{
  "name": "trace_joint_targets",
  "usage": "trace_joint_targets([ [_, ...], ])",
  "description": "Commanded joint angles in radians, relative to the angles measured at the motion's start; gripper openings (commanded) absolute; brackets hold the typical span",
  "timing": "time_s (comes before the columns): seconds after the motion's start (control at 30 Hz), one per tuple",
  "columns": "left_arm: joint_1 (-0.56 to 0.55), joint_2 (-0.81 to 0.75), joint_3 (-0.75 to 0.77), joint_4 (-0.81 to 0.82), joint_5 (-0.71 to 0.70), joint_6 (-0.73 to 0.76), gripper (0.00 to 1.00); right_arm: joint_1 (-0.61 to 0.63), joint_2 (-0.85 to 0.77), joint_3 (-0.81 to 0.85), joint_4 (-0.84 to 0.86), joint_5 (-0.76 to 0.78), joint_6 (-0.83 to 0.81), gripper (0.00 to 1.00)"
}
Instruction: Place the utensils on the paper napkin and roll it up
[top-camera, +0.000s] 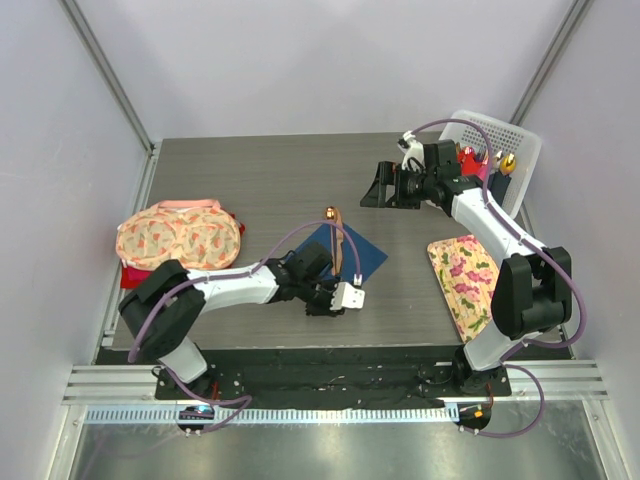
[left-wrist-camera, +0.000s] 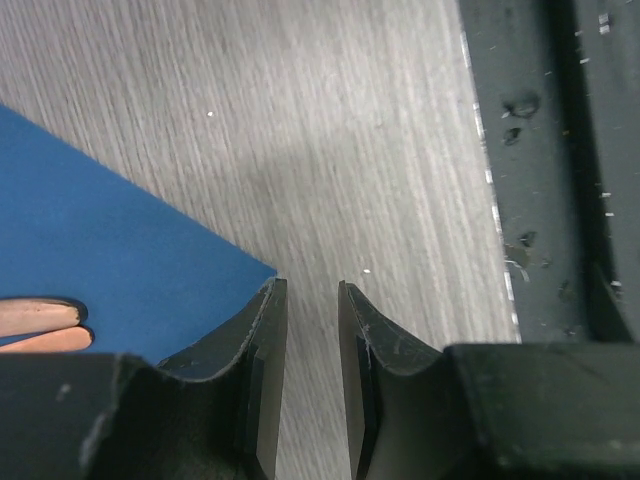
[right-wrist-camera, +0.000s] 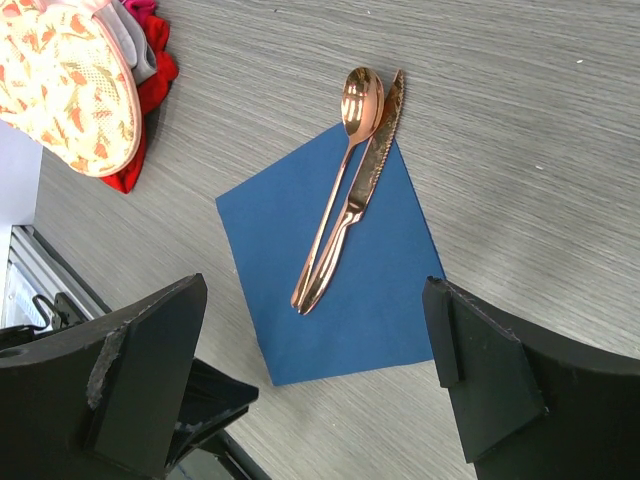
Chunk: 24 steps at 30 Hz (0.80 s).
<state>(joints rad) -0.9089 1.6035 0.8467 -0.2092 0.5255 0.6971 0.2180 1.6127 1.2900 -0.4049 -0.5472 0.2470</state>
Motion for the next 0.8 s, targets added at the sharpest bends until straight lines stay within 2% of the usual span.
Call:
trace_joint_targets([
  [0.0, -0.004, 0.016, 0.012, 0.094, -0.033, 0.027, 0.31, -0.003, -0.022, 0.005, 0.031, 0.001, 0.009, 1.0],
  [0.17, -0.002, 0.042, 0.011, 0.142, -0.065, 0.005, 0.32, -0.002, -0.02, 0.005, 0.031, -0.017, 0.006, 1.0],
  [0.53, -0.002, 0.101, 0.035, 0.12, -0.064, 0.022, 0.34, -0.003, -0.011, 0.008, 0.031, -0.011, 0.005, 1.0],
  [0.6, -0.001, 0.11, 0.038, 0.11, -0.065, 0.025, 0.32, -0.003, -0.01, 0.008, 0.031, -0.011, 0.006, 1.0],
  [0.77, 0.001, 0.113, 0.04, 0.064, -0.047, 0.058, 0.19, -0.003, -0.005, 0.014, 0.029, -0.019, 0.008, 1.0],
])
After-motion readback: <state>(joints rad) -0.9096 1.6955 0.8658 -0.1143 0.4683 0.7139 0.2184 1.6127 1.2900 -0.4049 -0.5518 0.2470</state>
